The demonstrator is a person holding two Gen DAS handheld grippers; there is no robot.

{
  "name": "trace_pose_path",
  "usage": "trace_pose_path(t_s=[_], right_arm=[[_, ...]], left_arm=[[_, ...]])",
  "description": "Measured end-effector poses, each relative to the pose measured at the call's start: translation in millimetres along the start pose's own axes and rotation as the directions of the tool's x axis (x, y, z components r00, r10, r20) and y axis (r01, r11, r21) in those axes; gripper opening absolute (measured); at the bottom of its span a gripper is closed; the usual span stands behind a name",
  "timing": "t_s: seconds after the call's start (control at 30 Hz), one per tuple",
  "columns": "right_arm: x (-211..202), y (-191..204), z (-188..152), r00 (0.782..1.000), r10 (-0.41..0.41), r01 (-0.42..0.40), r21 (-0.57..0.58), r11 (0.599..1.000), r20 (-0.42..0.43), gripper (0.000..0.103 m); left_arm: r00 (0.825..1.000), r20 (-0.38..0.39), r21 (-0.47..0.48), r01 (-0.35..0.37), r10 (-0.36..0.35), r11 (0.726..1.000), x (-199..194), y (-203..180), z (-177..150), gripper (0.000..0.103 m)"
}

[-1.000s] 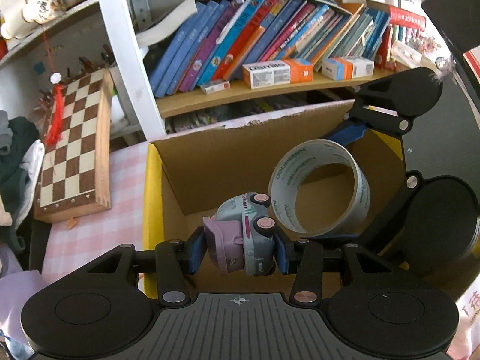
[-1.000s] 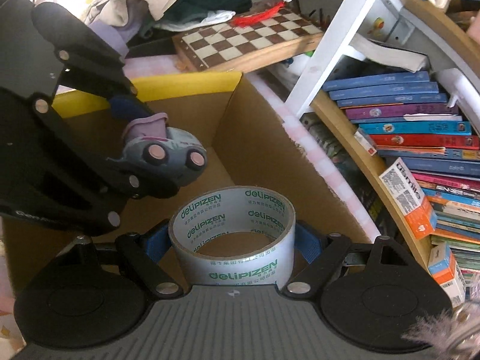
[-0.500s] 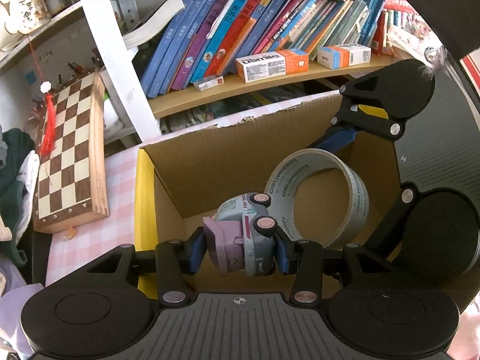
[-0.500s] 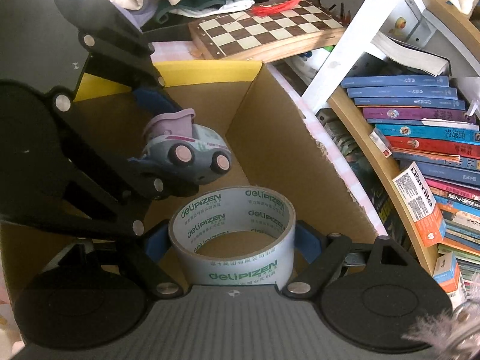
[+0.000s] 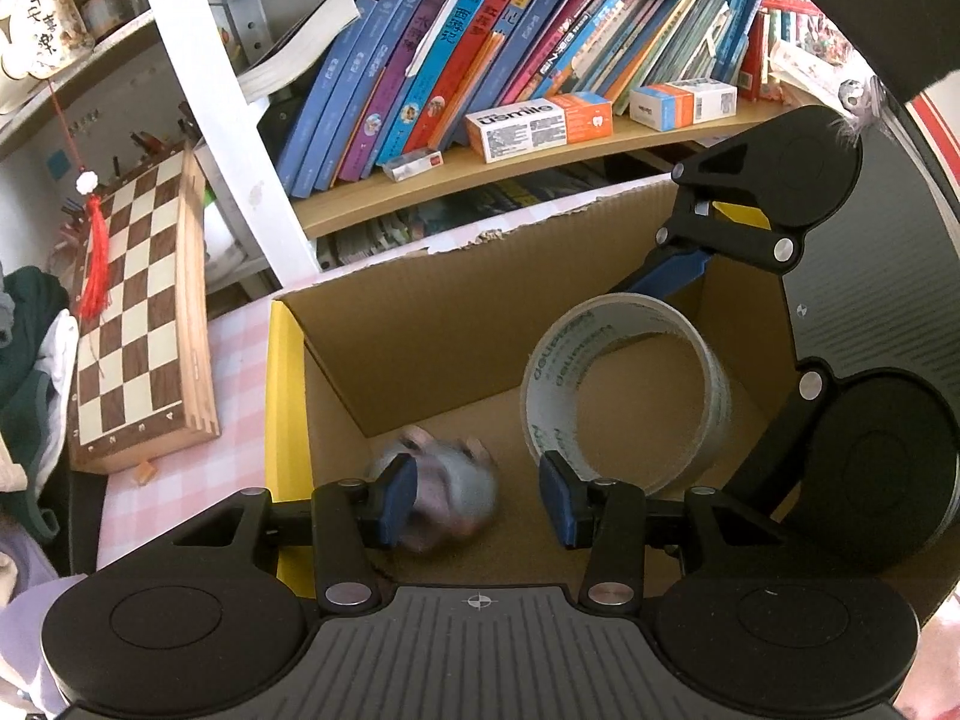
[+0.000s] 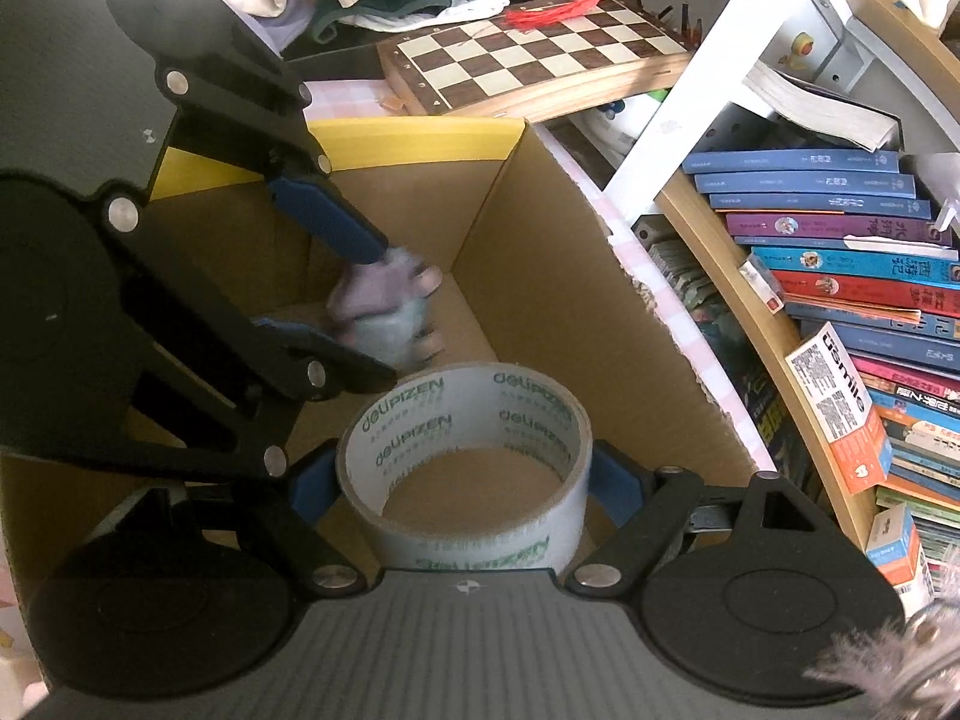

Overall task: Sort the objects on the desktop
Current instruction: 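Open the left tool to drop the toy car while the right tool drops the tape, then withdraw both open tools from the box back toward the table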

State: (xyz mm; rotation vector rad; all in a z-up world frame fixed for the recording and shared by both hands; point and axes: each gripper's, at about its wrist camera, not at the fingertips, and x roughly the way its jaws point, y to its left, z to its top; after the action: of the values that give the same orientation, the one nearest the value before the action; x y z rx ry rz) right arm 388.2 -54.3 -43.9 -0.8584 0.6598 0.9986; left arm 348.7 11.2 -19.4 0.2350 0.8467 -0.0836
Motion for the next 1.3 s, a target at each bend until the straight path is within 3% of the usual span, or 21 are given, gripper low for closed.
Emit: trace_pose_path(t_s=[0.3,0.8,1.07,1.3], right_arm=[[-15.9,-7.5,0.1,0.999,-0.024,0.022,0.033,0.999,0.041,0.095],[-67.6,-9.7,-9.0,0.987,-0.107,0.085,0.17,0.982,0.12,0.096],[-116.6,6.7,-21.3,0.957,-0.211,0.139,0.323,0.936,0.198,0.097],[-153.9,29.9,-33.9,0.929,-0.294,0.168,0.453,0.876,0.224,0.097]], left_arm=[[0.998,0.067,-0.027,-0.003,0.005,1.0,-18.7,3.2,1.4,0.056],[0.977,0.209,-0.061,-0.019,0.032,0.998,-82.3,2.0,-6.7,0.073],[0.954,0.294,-0.113,-0.02,0.053,0.993,-124.3,4.7,-25.2,0.088],[0.942,0.332,-0.142,-0.007,0.054,0.99,-152.4,10.4,-49.5,0.089]])
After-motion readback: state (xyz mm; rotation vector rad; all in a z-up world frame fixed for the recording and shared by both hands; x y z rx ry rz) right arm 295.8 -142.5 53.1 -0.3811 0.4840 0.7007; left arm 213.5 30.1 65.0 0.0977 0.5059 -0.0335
